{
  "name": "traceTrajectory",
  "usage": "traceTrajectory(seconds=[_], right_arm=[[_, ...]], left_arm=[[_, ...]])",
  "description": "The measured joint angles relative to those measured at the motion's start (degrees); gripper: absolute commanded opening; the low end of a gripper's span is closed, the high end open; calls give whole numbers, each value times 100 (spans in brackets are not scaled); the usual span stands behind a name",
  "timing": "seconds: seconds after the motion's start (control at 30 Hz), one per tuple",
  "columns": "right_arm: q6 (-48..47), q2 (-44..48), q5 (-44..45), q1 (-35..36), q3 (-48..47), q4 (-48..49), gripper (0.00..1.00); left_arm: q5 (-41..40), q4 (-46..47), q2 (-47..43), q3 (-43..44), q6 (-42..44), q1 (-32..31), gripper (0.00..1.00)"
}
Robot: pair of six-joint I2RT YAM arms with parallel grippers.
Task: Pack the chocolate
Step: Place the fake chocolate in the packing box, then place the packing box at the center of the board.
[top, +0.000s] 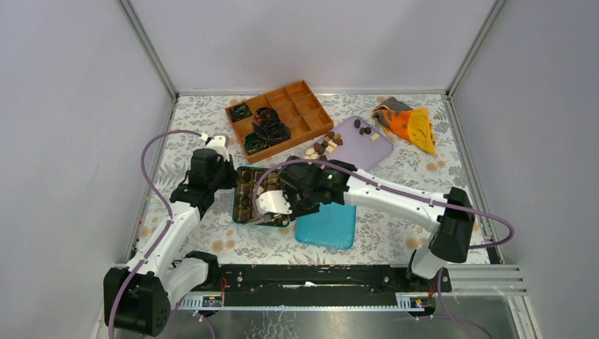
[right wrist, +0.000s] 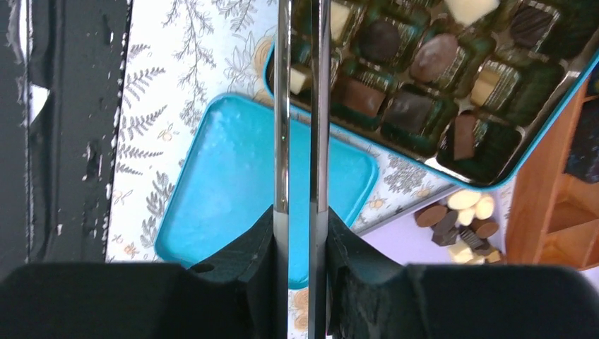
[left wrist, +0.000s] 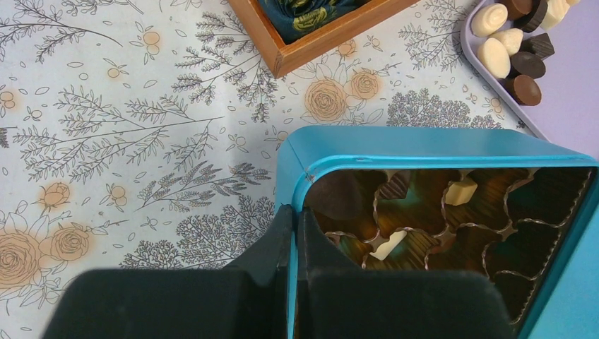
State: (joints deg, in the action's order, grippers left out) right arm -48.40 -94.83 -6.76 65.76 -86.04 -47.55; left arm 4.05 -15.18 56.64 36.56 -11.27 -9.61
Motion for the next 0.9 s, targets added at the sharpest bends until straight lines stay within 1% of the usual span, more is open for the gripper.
traceTrajectory(seconds=[0.1,0.23,0.37,0.53,0.7,0.9], right_arm=[[-66,212,-378,-376,146,-170,26],[-94,649,-892,-1126,339,-258,25],[-37,1342,-1635,-2245,732,-190,23],[343,2470,-2417,-3897,1591,326,21],[946,3362,-3145,-5224,2430,946,20],[1788,3692,-3827,-6481,3165,1825,20]], left_arm=[[0,-11,0,0,0,0,0],[0,-22,0,0,0,2,0],[7,-22,-4,0,2,0,0],[81,-15,-278,-4,22,0,0],[142,120,-828,-74,61,0,0],[258,289,-1296,-212,74,-2,0]])
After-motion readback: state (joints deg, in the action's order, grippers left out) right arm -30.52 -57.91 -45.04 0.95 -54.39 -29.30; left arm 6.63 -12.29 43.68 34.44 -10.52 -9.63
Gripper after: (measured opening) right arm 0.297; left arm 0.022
